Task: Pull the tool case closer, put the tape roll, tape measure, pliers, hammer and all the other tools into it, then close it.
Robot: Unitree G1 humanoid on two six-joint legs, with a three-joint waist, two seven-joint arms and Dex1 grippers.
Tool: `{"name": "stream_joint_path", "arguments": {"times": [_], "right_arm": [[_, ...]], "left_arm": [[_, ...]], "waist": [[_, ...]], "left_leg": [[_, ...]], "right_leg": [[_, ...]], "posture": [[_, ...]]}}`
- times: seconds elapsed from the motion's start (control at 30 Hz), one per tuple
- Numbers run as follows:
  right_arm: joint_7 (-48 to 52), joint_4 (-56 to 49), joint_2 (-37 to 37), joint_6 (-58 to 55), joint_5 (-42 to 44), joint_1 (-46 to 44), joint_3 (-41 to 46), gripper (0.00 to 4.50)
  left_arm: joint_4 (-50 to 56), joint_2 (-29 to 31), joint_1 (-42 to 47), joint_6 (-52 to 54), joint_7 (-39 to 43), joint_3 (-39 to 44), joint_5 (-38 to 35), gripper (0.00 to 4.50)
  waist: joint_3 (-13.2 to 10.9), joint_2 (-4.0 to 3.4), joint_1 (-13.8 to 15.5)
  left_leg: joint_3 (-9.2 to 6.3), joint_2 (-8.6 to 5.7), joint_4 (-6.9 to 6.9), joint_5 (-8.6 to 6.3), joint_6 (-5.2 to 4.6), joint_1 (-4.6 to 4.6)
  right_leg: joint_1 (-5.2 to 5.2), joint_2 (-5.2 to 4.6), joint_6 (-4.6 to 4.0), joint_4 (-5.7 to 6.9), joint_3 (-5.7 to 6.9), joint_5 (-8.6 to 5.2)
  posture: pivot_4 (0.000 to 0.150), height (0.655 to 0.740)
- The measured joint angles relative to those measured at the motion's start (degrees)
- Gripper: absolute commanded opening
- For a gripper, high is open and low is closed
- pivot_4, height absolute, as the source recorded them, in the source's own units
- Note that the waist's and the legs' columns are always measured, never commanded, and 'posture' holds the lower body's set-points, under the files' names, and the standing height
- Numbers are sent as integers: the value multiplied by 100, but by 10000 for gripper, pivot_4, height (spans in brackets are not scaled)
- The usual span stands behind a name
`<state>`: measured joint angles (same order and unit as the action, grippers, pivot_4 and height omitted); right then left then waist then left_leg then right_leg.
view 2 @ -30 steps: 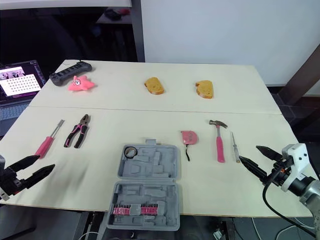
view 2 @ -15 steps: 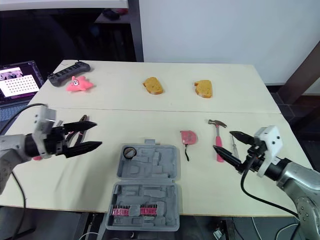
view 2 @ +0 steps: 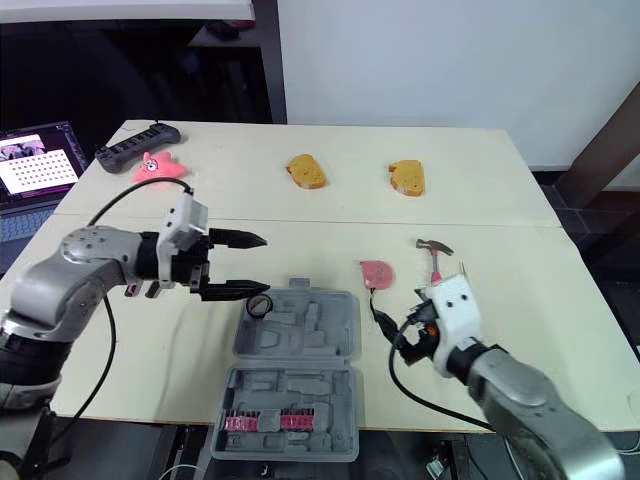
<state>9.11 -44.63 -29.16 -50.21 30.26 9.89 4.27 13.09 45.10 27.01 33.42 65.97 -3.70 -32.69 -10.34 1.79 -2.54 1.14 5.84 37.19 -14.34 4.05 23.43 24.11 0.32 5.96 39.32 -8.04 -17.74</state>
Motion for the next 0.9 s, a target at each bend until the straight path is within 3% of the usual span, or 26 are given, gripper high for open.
{"name": "stream_joint_path", "arguments": {"times": [0.13, 0.47, 0.8, 0.9], "right_arm": [[-172, 386, 249, 5, -352, -352, -454, 31761], [-87, 2014, 758, 348, -1057, -1249, -970, 31761], [-87, 2998, 1458, 592, -1204, -1630, -779, 31761], [-89, 3296, 1660, 673, -1214, -1736, -698, 18349]], "left_arm": [[165, 211, -289, 4, -57, 222, 4, 45000], [781, 449, -1107, -18, -501, 698, 101, 45000], [965, 677, -1384, -23, -645, 1133, 131, 45000], [988, 685, -1418, -19, -662, 1141, 132, 45000]], "waist": [[0, 2, -7], [1, 3, 9], [0, 2, 5], [0, 1, -2]], "left_leg": [[1, 1, 1, 0, 0, 1], [2, 0, 2, 0, 0, 3], [3, 1, -4, 0, 1, 6], [3, 1, -4, 0, 1, 6]], "right_leg": [[2, 0, -2, 0, -1, -1], [4, -1, -10, 0, -1, -5], [12, -1, -1, 2, 0, 0], [12, -1, 0, 2, 0, 0]], "posture": [[1500, 7150], [1500, 7150], [1500, 7150], [1500, 7150]]}}
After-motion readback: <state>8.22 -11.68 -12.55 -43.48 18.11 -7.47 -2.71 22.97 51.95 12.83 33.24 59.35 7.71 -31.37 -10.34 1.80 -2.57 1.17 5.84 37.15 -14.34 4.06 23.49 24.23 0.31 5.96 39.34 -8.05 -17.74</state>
